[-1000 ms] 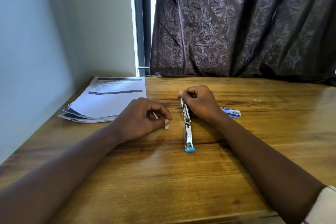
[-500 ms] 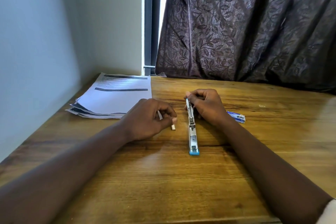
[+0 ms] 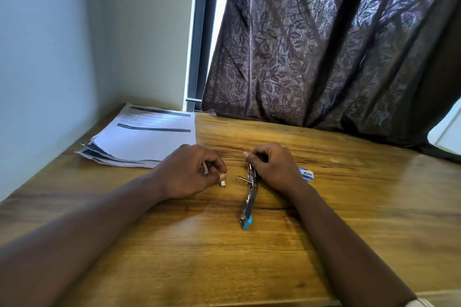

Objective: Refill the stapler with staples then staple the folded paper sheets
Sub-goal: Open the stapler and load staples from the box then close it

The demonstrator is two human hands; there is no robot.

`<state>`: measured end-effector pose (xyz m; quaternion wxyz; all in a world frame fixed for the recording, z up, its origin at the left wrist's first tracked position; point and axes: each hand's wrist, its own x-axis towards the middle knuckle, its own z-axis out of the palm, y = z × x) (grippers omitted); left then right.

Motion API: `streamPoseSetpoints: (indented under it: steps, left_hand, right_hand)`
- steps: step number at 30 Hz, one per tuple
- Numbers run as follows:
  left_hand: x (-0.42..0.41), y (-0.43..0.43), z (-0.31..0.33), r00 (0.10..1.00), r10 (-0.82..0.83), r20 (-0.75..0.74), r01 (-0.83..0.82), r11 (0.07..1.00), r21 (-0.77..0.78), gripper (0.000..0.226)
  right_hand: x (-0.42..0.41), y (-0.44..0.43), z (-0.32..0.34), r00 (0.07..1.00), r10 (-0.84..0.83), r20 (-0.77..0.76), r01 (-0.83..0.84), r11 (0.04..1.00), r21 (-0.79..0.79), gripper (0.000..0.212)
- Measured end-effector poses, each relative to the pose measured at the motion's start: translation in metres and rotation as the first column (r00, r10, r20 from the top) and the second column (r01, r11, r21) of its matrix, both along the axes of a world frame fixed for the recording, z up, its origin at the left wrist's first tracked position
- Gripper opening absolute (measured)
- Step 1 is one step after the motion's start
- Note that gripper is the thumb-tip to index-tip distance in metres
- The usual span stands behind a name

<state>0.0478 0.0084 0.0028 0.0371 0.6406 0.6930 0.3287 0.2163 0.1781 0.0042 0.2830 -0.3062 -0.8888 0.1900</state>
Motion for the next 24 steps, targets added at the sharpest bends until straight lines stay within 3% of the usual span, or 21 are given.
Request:
streamPoseSetpoints:
  steps: [4, 8, 11, 18, 22, 24]
  left_hand:
    - [-0.001, 0.001, 0.0, 1.0, -0.014, -0.003, 0.014, 1.0, -0.003, 0.016]
    - [-0.003, 0.002, -0.002, 1.0, -0.018, -0.005, 0.018, 1.0, -0.002, 0.016]
    - [-0.004, 0.004, -0.002, 1.0, -0.017, -0.001, 0.017, 1.0, 0.0, 0.016]
    - [-0.003, 0.003, -0.003, 0.999, -0.024, 0.024, 0.023, 1.0, 0.017, 0.014]
    - [-0.003, 0.003, -0.003, 0.999, -0.027, 0.04, 0.027, 0.999, 0.022, 0.013]
    - [-0.004, 0.003, -0.003, 0.999, -0.024, 0.036, 0.023, 0.999, 0.041, 0.012]
  right_hand:
    - [0.005, -0.003, 0.002, 0.996, -0.043, -0.073, 0.042, 0.999, -0.02, 0.028]
    - [0.024, 0.005, 0.014, 0.938, -0.322, -0.132, 0.345, 0.909, 0.236, 0.029]
    - [0.047, 0.018, 0.014, 0.905, -0.417, -0.079, 0.423, 0.871, 0.25, 0.02]
    - [0.067, 0.02, 0.015, 0.889, -0.339, 0.309, 0.315, 0.941, 0.128, 0.042]
    - [0.063, 0.021, 0.011, 0.931, -0.246, 0.269, 0.242, 0.969, 0.047, 0.034]
    - [0.058, 0.016, 0.013, 0.984, -0.153, 0.089, 0.151, 0.988, 0.025, 0.03]
